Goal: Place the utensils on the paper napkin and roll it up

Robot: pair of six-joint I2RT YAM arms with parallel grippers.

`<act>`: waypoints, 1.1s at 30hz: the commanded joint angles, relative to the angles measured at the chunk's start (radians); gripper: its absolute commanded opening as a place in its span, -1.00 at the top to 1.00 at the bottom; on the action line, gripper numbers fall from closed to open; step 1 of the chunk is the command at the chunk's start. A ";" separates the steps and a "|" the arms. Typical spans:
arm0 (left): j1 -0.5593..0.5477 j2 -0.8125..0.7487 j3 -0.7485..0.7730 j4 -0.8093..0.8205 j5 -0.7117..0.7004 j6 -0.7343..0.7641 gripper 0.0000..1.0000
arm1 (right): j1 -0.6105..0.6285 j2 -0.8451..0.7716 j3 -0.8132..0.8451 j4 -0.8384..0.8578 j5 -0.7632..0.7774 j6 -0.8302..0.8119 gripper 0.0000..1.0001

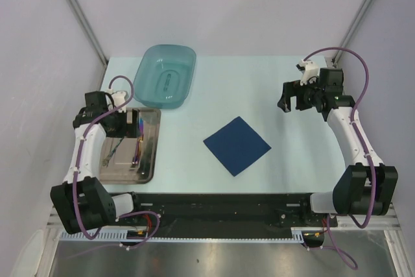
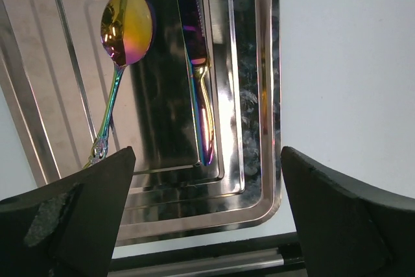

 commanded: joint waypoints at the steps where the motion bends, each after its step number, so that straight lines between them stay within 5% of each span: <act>1: -0.001 -0.034 -0.014 0.037 -0.030 0.035 -0.99 | 0.004 -0.032 0.002 0.028 0.013 -0.010 -1.00; 13: -0.096 0.008 -0.104 0.140 -0.167 -0.057 -0.93 | 0.007 -0.029 -0.018 0.011 0.033 -0.016 -0.99; 33: -0.137 0.303 -0.058 0.211 -0.242 -0.137 0.09 | -0.005 -0.009 -0.033 -0.003 0.065 -0.039 -1.00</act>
